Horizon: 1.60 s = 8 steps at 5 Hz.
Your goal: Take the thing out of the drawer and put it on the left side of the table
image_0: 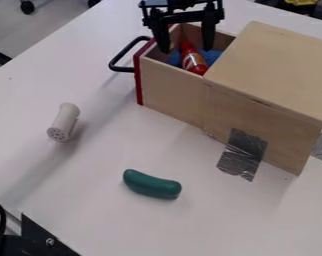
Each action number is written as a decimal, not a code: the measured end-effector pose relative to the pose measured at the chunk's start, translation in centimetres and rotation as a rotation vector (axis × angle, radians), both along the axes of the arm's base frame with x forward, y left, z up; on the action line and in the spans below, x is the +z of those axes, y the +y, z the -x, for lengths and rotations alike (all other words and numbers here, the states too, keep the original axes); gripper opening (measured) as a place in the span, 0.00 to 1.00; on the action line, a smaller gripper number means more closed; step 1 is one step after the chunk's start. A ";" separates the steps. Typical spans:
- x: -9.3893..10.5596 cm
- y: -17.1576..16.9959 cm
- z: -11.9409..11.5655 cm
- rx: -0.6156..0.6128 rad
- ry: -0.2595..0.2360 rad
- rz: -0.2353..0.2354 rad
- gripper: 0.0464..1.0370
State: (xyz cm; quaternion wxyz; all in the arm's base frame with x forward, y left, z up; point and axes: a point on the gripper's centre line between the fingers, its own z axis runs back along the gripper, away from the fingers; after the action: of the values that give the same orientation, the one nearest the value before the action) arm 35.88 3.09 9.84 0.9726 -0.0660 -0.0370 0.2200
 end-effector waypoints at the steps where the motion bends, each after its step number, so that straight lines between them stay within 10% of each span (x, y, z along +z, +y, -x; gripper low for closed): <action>1: -0.1 -0.6 -1.8 0.002 -0.010 0.004 0.96; 8: -2.8 -1.1 -0.8 -0.015 0.067 0.004 0.96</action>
State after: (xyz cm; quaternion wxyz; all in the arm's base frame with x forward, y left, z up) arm 36.66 2.04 7.08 0.9748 -0.0608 -0.0034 0.2148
